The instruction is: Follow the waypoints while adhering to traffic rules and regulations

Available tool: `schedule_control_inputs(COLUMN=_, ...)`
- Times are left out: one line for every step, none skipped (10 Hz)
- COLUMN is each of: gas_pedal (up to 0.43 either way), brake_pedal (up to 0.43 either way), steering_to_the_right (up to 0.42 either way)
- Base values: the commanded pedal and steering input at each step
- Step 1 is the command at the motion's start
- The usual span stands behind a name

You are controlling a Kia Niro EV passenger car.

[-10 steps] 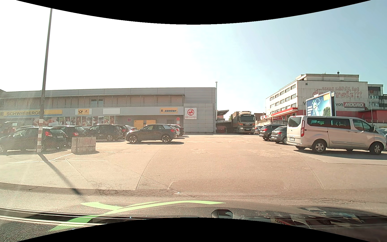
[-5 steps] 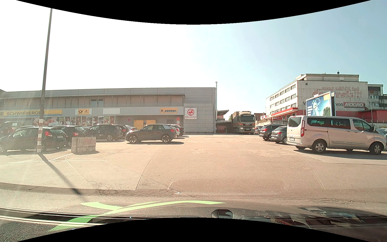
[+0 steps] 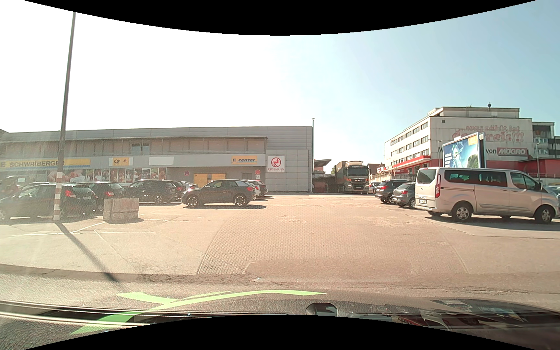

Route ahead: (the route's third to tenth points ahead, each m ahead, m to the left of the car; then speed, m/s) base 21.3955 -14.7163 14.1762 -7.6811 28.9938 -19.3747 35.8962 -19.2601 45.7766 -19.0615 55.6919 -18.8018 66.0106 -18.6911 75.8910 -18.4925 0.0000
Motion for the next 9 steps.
schedule_control_inputs(gas_pedal=0.000, brake_pedal=0.421, steering_to_the_right=-0.055)
schedule_control_inputs(gas_pedal=0.000, brake_pedal=0.421, steering_to_the_right=-0.055)
schedule_control_inputs(gas_pedal=0.000, brake_pedal=0.421, steering_to_the_right=-0.056)
schedule_control_inputs(gas_pedal=0.000, brake_pedal=0.421, steering_to_the_right=-0.055)
schedule_control_inputs(gas_pedal=0.000, brake_pedal=0.421, steering_to_the_right=-0.055)
schedule_control_inputs(gas_pedal=0.000, brake_pedal=0.421, steering_to_the_right=-0.055)
schedule_control_inputs(gas_pedal=0.000, brake_pedal=0.421, steering_to_the_right=-0.055)
schedule_control_inputs(gas_pedal=0.000, brake_pedal=0.421, steering_to_the_right=-0.056)
schedule_control_inputs(gas_pedal=0.000, brake_pedal=0.421, steering_to_the_right=-0.055)
